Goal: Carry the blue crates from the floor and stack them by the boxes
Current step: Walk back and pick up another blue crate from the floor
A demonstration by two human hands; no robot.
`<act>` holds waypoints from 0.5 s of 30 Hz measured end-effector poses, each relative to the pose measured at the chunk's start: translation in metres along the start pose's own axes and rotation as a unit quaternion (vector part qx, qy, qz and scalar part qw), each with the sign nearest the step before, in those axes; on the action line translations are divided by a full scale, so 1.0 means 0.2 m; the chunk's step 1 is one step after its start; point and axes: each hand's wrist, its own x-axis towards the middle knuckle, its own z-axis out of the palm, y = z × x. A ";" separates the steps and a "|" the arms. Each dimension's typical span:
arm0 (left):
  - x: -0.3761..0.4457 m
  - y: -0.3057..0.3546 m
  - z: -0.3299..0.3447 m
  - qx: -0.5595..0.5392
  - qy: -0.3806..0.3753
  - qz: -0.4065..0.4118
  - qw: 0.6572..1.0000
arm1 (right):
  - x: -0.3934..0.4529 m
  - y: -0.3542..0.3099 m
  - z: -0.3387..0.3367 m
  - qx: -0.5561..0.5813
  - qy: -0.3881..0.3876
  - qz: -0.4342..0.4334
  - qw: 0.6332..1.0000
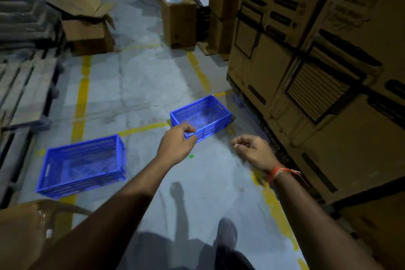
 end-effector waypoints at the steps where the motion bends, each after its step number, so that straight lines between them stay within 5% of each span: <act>1: 0.07 -0.03 0.02 -0.007 -0.010 -0.010 1.000 | 0.09 0.04 0.01 0.000 -0.006 0.001 1.000; 15: 1.17 -0.16 0.41 -0.032 0.007 -0.155 0.987 | 1.51 0.49 -0.05 -0.046 -0.133 0.036 0.989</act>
